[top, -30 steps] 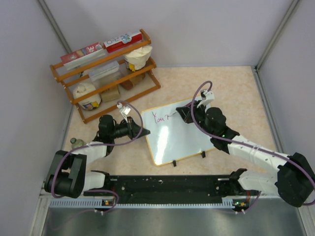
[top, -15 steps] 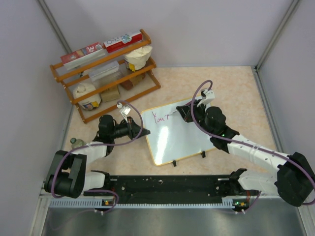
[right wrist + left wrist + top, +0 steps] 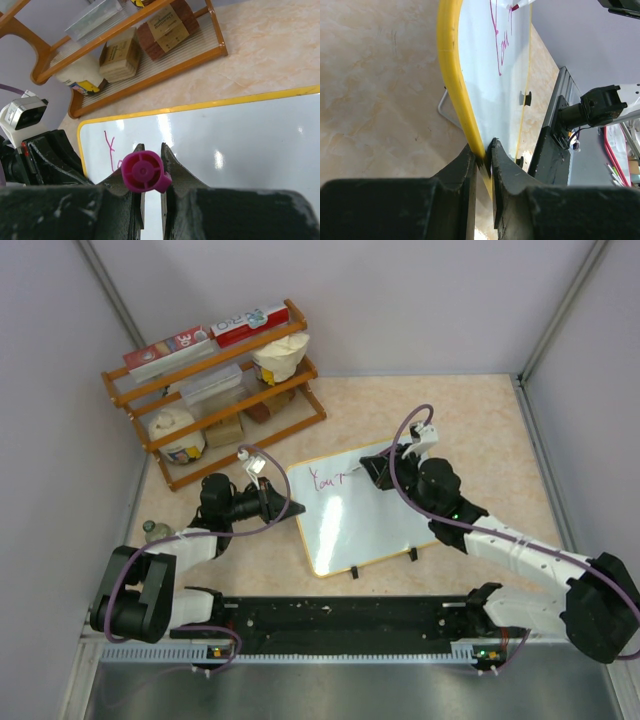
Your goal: Write a sentence on the whiteboard
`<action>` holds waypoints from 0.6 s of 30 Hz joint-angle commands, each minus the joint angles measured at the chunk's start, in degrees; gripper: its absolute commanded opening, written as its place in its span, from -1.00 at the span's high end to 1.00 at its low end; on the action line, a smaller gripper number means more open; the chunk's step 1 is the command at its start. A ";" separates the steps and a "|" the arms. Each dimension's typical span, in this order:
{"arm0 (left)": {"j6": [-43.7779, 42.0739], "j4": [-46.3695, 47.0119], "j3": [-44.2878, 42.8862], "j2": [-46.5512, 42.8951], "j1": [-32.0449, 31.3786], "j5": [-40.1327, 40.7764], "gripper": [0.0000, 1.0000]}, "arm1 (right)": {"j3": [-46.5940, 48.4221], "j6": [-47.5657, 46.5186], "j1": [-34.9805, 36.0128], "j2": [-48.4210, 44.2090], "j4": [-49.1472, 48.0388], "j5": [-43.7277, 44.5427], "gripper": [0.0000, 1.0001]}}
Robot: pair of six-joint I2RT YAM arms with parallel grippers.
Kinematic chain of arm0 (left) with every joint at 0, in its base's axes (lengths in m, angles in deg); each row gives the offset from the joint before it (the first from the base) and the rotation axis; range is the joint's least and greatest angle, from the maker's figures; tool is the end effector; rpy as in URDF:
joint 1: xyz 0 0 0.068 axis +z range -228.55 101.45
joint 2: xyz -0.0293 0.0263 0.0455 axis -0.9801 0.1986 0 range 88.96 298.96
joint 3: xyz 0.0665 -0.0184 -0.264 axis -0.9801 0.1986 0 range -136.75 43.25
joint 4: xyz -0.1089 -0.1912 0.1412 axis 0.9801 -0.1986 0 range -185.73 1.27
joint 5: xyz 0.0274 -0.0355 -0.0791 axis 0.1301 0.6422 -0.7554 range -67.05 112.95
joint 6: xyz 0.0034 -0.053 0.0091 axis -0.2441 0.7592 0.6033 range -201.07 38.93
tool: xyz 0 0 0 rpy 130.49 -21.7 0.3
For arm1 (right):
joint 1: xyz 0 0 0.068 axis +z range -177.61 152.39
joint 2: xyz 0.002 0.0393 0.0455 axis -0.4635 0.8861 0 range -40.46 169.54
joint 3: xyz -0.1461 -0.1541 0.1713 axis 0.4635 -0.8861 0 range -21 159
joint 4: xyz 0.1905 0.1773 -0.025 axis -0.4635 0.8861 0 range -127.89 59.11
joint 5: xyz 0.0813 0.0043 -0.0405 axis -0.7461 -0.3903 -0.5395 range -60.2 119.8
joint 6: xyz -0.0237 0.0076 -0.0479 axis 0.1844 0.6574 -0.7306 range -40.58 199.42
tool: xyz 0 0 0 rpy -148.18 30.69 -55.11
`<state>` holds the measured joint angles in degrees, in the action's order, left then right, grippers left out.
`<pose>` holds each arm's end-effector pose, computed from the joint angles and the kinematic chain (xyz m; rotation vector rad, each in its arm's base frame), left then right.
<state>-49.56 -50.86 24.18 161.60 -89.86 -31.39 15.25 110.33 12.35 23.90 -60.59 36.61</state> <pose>0.2161 -0.0727 0.1784 0.3782 1.9177 -1.3743 0.2012 0.1631 0.2786 -0.0434 1.7332 0.8294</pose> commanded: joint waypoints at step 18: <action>-4.88 0.45 -0.44 -0.13 -0.11 2.05 1.00 | -0.57 -0.68 -0.33 -5.82 -0.15 0.75 1.00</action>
<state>-49.56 -50.82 24.18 161.60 -89.86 -31.57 14.29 110.09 12.35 21.27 -59.17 36.63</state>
